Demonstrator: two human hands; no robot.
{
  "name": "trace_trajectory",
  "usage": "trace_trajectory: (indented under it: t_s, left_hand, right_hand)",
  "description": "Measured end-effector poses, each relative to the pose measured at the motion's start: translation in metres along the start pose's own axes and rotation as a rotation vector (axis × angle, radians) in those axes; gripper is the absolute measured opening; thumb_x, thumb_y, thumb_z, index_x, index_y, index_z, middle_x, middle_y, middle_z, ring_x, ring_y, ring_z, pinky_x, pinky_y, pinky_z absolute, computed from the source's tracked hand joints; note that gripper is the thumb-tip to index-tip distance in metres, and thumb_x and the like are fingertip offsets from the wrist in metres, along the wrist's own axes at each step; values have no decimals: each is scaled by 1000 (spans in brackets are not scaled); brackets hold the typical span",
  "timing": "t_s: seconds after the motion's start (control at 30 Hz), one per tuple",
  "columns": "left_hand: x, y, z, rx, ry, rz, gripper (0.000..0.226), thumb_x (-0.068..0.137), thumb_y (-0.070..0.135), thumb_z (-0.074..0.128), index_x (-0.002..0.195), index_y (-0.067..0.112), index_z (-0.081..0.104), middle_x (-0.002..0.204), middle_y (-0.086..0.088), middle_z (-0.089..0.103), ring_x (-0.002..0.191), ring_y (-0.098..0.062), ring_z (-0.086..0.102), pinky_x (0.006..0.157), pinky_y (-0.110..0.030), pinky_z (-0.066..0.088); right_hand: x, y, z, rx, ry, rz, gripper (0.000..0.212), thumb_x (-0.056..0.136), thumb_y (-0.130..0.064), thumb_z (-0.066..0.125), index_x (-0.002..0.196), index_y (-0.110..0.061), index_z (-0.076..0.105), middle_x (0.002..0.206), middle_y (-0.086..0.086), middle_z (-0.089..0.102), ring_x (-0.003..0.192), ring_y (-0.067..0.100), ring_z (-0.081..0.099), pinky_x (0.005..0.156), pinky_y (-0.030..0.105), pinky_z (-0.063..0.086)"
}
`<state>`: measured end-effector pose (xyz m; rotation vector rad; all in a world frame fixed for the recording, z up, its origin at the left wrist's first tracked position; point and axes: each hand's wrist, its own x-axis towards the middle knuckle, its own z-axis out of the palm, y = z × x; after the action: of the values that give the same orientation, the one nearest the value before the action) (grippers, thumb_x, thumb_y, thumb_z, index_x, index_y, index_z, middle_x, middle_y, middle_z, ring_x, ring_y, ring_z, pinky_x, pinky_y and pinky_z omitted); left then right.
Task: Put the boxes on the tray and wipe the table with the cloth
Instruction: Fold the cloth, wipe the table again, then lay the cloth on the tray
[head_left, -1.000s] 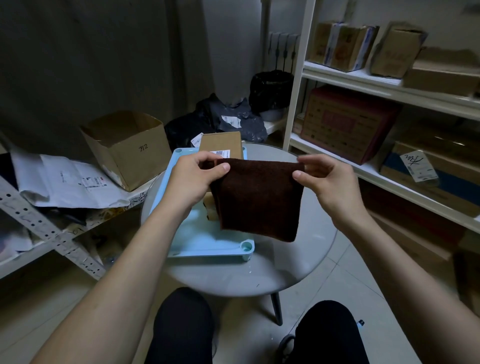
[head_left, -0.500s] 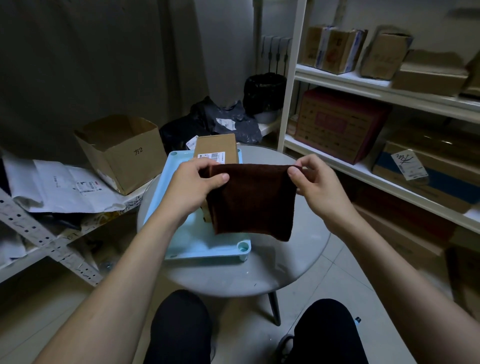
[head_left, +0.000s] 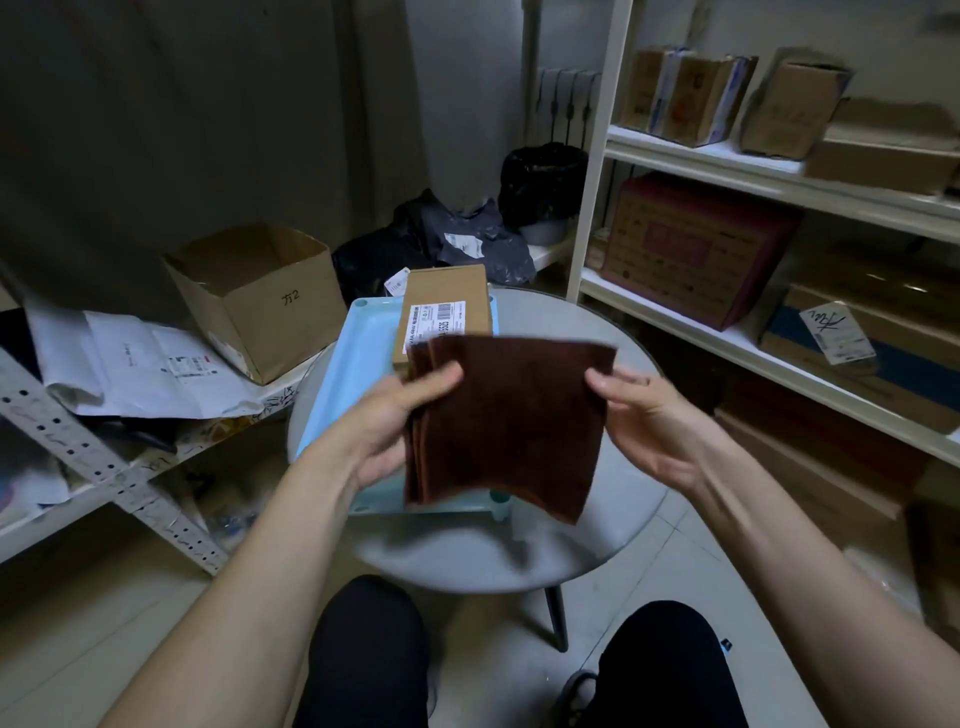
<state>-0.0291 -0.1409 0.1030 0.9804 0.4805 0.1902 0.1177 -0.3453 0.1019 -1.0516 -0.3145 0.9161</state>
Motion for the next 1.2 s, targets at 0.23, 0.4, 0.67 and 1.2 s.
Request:
trace_trajectory:
  t_s: [0.23, 0.4, 0.67, 1.2]
  left_hand:
    - [-5, -10, -2, 273, 46, 7, 30, 94, 29, 63, 118, 13, 68, 112, -7, 75, 102, -18, 72, 86, -32, 57]
    - [-11, -17, -1, 362, -44, -141, 46, 84, 37, 67, 117, 6, 68, 116, -13, 74, 105, -22, 71, 93, -36, 55]
    - [-9, -19, -7, 83, -52, 22, 50, 84, -11, 62, 129, 10, 60, 128, -22, 65, 111, -34, 67, 89, -43, 58]
    - [-15, -19, -15, 260, 45, 74, 34, 89, -5, 63, 119, 12, 67, 112, -19, 73, 96, -33, 73, 75, -40, 62]
  right_hand:
    - [-5, 11, -4, -85, 118, -67, 19, 90, -13, 62, 107, -14, 68, 116, 15, 69, 110, 32, 66, 92, 56, 52]
    - [-1, 18, 3, -165, 228, 5, 24, 96, -20, 61, 118, -12, 65, 109, 16, 74, 97, 28, 73, 79, 39, 60]
    - [-6, 25, 1, 231, -24, 262, 66, 51, -6, 94, 112, 5, 71, 122, 25, 67, 106, 32, 69, 86, 45, 58]
    - [-13, 15, -3, -147, -52, 62, 50, 88, 10, 56, 132, -14, 57, 119, 17, 70, 108, 31, 69, 80, 36, 60]
